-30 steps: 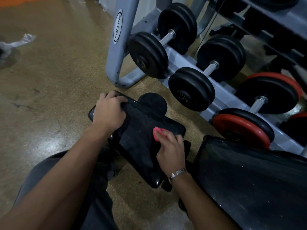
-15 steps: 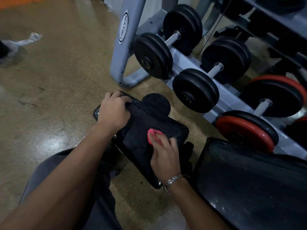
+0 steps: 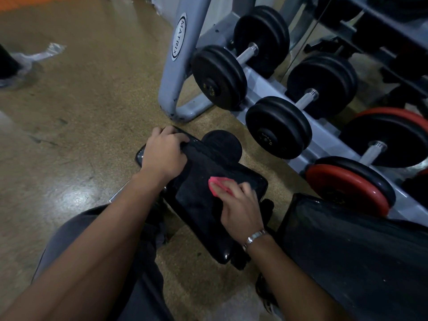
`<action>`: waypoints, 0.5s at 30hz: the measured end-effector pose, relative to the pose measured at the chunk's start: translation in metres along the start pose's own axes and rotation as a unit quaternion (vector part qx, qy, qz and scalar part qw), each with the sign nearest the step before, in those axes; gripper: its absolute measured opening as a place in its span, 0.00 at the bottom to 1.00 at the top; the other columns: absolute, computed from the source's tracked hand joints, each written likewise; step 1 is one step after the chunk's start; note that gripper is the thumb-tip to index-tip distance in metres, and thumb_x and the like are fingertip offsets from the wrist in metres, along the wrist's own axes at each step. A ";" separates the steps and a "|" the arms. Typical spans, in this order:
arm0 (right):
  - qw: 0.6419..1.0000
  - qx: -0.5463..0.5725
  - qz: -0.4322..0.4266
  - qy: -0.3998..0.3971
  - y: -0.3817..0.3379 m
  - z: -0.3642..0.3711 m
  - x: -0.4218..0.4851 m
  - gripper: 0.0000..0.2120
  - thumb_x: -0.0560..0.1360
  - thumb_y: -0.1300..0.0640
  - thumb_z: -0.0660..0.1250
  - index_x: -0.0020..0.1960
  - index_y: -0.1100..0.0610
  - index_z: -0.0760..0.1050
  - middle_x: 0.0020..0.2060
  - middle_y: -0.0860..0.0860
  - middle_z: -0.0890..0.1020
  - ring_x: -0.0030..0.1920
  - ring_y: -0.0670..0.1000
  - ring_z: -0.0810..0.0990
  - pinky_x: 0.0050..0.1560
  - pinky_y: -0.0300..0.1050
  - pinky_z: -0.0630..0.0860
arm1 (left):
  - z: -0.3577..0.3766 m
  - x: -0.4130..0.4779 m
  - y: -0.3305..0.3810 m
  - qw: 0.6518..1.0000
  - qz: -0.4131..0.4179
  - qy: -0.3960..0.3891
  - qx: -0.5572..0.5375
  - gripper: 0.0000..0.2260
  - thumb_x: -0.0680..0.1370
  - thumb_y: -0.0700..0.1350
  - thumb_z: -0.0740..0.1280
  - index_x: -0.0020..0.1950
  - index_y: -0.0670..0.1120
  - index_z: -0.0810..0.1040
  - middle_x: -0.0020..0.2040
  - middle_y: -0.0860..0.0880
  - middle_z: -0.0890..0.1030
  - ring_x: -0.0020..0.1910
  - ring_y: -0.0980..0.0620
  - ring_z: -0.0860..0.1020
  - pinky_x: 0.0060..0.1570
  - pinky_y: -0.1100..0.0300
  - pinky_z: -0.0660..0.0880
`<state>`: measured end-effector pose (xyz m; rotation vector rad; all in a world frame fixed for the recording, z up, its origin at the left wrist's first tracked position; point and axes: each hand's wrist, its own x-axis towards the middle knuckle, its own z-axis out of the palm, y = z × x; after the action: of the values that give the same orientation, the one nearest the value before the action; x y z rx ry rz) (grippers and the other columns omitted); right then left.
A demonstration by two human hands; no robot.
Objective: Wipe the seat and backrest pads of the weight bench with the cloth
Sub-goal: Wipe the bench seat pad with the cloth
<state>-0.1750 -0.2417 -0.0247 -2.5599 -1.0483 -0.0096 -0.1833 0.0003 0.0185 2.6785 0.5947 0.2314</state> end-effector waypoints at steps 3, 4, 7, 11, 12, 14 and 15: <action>0.994 0.011 0.104 0.042 -0.030 0.006 0.012 0.27 0.74 0.62 0.60 0.71 0.46 0.74 0.65 0.40 0.77 0.49 0.52 0.72 0.48 0.52 0.75 | 0.001 0.000 0.000 1.000 0.001 0.001 0.002 0.20 0.71 0.38 0.63 0.61 0.48 0.84 0.59 0.44 0.80 0.55 0.36 0.73 0.58 0.45 0.72; 0.995 0.003 0.098 0.032 -0.037 0.009 0.009 0.28 0.74 0.62 0.60 0.73 0.46 0.72 0.66 0.40 0.76 0.50 0.52 0.71 0.48 0.51 0.74 | 0.001 0.000 -0.001 1.000 0.002 0.001 0.004 0.21 0.71 0.39 0.63 0.61 0.49 0.84 0.59 0.44 0.80 0.55 0.36 0.73 0.58 0.45 0.72; 1.000 -0.006 -0.014 -0.023 -0.023 0.006 -0.006 0.30 0.75 0.61 0.58 0.75 0.44 0.69 0.67 0.40 0.75 0.50 0.52 0.70 0.51 0.51 0.74 | 0.000 0.000 -0.002 1.000 0.001 -0.006 -0.001 0.21 0.71 0.39 0.62 0.60 0.49 0.84 0.58 0.44 0.80 0.55 0.36 0.73 0.58 0.44 0.72; 1.000 -0.008 0.004 -0.003 -0.009 -0.001 0.013 0.30 0.72 0.62 0.58 0.71 0.43 0.74 0.64 0.39 0.77 0.49 0.52 0.72 0.49 0.54 0.75 | -0.001 0.001 -0.001 1.000 -0.002 -0.014 -0.005 0.21 0.72 0.38 0.64 0.63 0.49 0.83 0.59 0.45 0.79 0.56 0.37 0.72 0.58 0.45 0.72; 0.999 -0.001 0.051 0.010 -0.020 0.002 0.018 0.29 0.72 0.62 0.59 0.71 0.44 0.74 0.65 0.40 0.76 0.50 0.53 0.72 0.50 0.54 0.75 | -0.001 0.001 0.000 1.000 -0.001 -0.016 -0.005 0.21 0.72 0.38 0.64 0.63 0.49 0.83 0.59 0.44 0.79 0.56 0.37 0.72 0.58 0.45 0.71; 0.995 0.008 0.094 0.013 -0.045 0.010 0.017 0.30 0.73 0.62 0.59 0.74 0.47 0.71 0.68 0.42 0.75 0.52 0.53 0.71 0.51 0.52 0.74 | -0.002 0.002 0.000 1.000 -0.002 -0.020 -0.003 0.21 0.72 0.38 0.64 0.62 0.48 0.83 0.59 0.44 0.79 0.55 0.37 0.72 0.58 0.46 0.71; 0.997 0.004 0.080 0.005 -0.051 0.014 0.011 0.31 0.73 0.62 0.59 0.75 0.47 0.69 0.69 0.43 0.74 0.52 0.53 0.71 0.51 0.51 0.73 | -0.003 0.002 0.000 1.000 -0.002 -0.020 -0.003 0.21 0.71 0.39 0.62 0.61 0.48 0.84 0.59 0.45 0.80 0.55 0.37 0.73 0.58 0.46 0.71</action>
<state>-0.2035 -0.1960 -0.0184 -2.6259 -0.8362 0.0236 -0.1824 0.0022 0.0213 2.6688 0.5849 0.1776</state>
